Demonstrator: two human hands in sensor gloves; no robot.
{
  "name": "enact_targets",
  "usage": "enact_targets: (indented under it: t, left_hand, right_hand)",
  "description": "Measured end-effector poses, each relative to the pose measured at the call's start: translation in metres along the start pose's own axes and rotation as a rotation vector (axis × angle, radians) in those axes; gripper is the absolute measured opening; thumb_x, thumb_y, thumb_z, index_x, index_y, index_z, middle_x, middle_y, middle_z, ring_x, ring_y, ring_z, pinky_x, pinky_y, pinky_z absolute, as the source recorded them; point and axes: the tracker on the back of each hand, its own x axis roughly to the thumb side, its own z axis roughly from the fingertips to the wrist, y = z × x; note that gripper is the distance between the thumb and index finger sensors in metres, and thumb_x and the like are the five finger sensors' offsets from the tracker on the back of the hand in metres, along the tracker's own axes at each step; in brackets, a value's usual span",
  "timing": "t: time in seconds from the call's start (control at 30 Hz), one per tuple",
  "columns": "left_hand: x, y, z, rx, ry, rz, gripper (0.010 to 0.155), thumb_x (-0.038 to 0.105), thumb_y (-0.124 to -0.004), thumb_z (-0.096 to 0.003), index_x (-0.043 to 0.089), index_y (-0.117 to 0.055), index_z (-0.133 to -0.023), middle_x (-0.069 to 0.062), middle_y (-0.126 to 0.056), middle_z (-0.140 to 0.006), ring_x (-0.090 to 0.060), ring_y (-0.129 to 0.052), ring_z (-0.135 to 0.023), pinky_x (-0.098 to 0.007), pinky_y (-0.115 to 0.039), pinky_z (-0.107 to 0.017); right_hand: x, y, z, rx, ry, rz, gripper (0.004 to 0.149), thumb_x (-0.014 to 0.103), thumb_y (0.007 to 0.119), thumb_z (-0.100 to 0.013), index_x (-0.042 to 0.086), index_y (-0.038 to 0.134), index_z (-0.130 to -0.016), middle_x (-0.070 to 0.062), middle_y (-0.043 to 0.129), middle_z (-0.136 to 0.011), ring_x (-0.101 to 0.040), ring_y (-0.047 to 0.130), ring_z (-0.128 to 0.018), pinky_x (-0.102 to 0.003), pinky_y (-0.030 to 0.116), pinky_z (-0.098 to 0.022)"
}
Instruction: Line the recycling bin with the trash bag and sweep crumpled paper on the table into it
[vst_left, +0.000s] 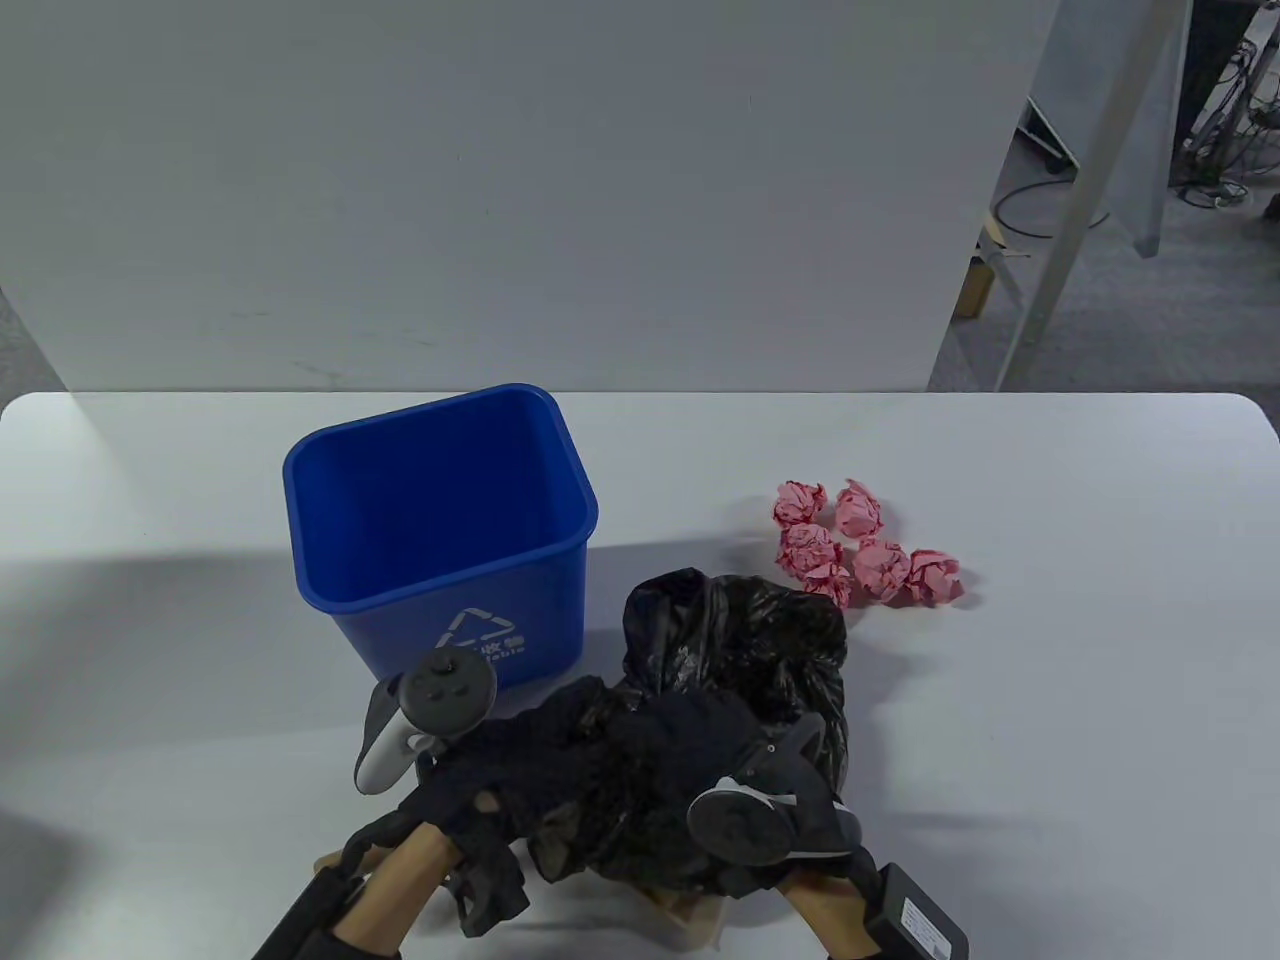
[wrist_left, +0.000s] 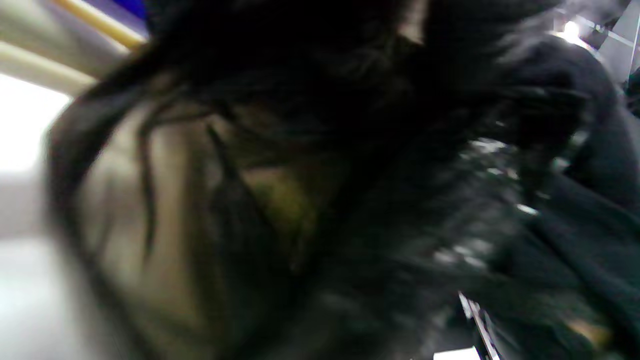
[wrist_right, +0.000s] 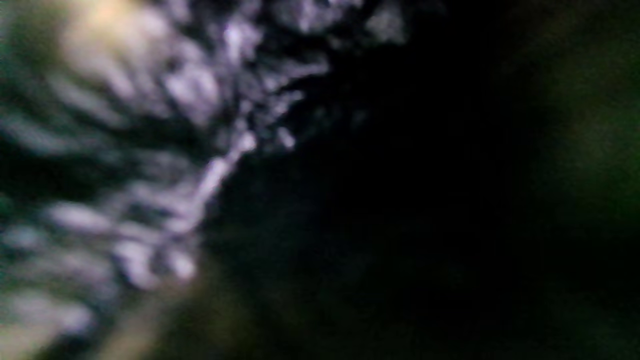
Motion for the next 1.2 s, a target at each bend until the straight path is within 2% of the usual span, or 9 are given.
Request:
enact_targets:
  t: [0.1, 0.33, 0.4, 0.5, 0.67, 0.8, 1.0, 1.1, 1.2]
  left_hand:
    - [0.002, 0.008, 0.005, 0.110, 0.007, -0.060, 0.045, 0.039, -0.074, -0.0588, 0.019, -0.077, -0.099, 0.004, -0.099, -0.075, -0.007, -0.102, -0.042, -0.044, -0.089, -0.045]
    - [-0.005, 0.040, 0.031, 0.491, 0.049, 0.036, 0.045, 0.038, -0.068, -0.0606, 0.020, -0.074, -0.101, 0.005, -0.096, -0.079, -0.007, -0.102, -0.046, -0.044, -0.089, -0.048]
    - [-0.009, 0.049, 0.038, 0.554, 0.050, 0.105, 0.045, 0.038, -0.067, -0.0611, 0.020, -0.072, -0.102, 0.005, -0.095, -0.081, -0.007, -0.102, -0.048, -0.044, -0.089, -0.049]
    - [-0.012, 0.059, 0.044, 0.594, 0.029, 0.180, 0.045, 0.038, -0.066, -0.0615, 0.020, -0.071, -0.103, 0.005, -0.094, -0.083, -0.007, -0.102, -0.050, -0.044, -0.088, -0.050]
    - [-0.007, 0.059, 0.047, 0.599, -0.012, 0.154, 0.046, 0.038, -0.065, -0.0620, 0.022, -0.068, -0.105, 0.005, -0.091, -0.086, -0.009, -0.100, -0.055, -0.046, -0.086, -0.053]
    - [-0.002, 0.055, 0.044, 0.561, -0.059, 0.099, 0.046, 0.039, -0.064, -0.0624, 0.024, -0.066, -0.106, 0.006, -0.090, -0.088, -0.009, -0.099, -0.058, -0.046, -0.085, -0.056]
    - [0.005, 0.048, 0.042, 0.518, -0.113, 0.043, 0.046, 0.040, -0.064, -0.0625, 0.026, -0.067, -0.106, 0.007, -0.090, -0.087, -0.009, -0.099, -0.057, -0.046, -0.084, -0.057]
    - [0.007, 0.044, 0.039, 0.472, -0.132, 0.026, 0.046, 0.041, -0.063, -0.0627, 0.027, -0.066, -0.106, 0.008, -0.089, -0.087, -0.008, -0.098, -0.058, -0.046, -0.084, -0.058]
    - [0.008, 0.040, 0.037, 0.449, -0.147, 0.019, 0.046, 0.041, -0.064, -0.0626, 0.027, -0.067, -0.106, 0.008, -0.089, -0.088, -0.009, -0.098, -0.058, -0.047, -0.084, -0.058]
  right_hand:
    - [-0.008, -0.005, 0.001, -0.019, 0.034, -0.021, 0.039, 0.033, 0.066, -0.060, 0.025, 0.064, -0.098, -0.003, 0.081, -0.088, -0.021, 0.088, -0.069, -0.053, 0.078, -0.059]
    - [-0.039, -0.032, 0.010, -0.106, 0.160, -0.058, 0.038, 0.033, 0.067, -0.060, 0.025, 0.067, -0.097, -0.004, 0.083, -0.087, -0.023, 0.089, -0.069, -0.055, 0.077, -0.059]
    - [-0.050, -0.036, 0.011, -0.004, 0.175, -0.118, 0.039, 0.035, 0.067, -0.060, 0.024, 0.068, -0.098, -0.005, 0.084, -0.087, -0.024, 0.090, -0.068, -0.056, 0.077, -0.059]
    - [-0.063, -0.030, 0.012, 0.317, 0.209, -0.250, 0.047, 0.041, 0.066, -0.061, 0.021, 0.065, -0.103, -0.010, 0.080, -0.095, -0.030, 0.088, -0.077, -0.062, 0.073, -0.061]
    - [-0.075, -0.025, 0.019, 0.621, 0.279, -0.507, 0.069, 0.059, 0.057, -0.061, 0.015, 0.050, -0.113, -0.026, 0.054, -0.115, -0.055, 0.055, -0.099, -0.080, 0.046, -0.062]
    - [-0.083, -0.043, 0.023, 0.417, 0.280, -0.604, 0.072, 0.062, 0.053, -0.059, 0.013, 0.054, -0.112, -0.025, 0.062, -0.112, -0.054, 0.060, -0.099, -0.080, 0.048, -0.062]
    - [-0.103, -0.064, 0.043, -0.262, 0.614, -0.520, 0.062, 0.055, 0.055, -0.060, 0.010, 0.075, -0.098, -0.012, 0.092, -0.077, -0.038, 0.088, -0.069, -0.069, 0.066, -0.058]
    - [-0.116, -0.046, 0.047, -0.168, 0.779, -0.464, 0.068, 0.056, 0.055, -0.060, 0.006, 0.062, -0.106, -0.016, 0.084, -0.086, -0.042, 0.082, -0.076, -0.071, 0.063, -0.059]
    - [-0.123, -0.010, 0.043, 0.035, 0.870, -0.599, 0.082, 0.060, 0.055, -0.059, -0.002, 0.041, -0.111, -0.026, 0.068, -0.099, -0.051, 0.070, -0.084, -0.074, 0.058, -0.059]
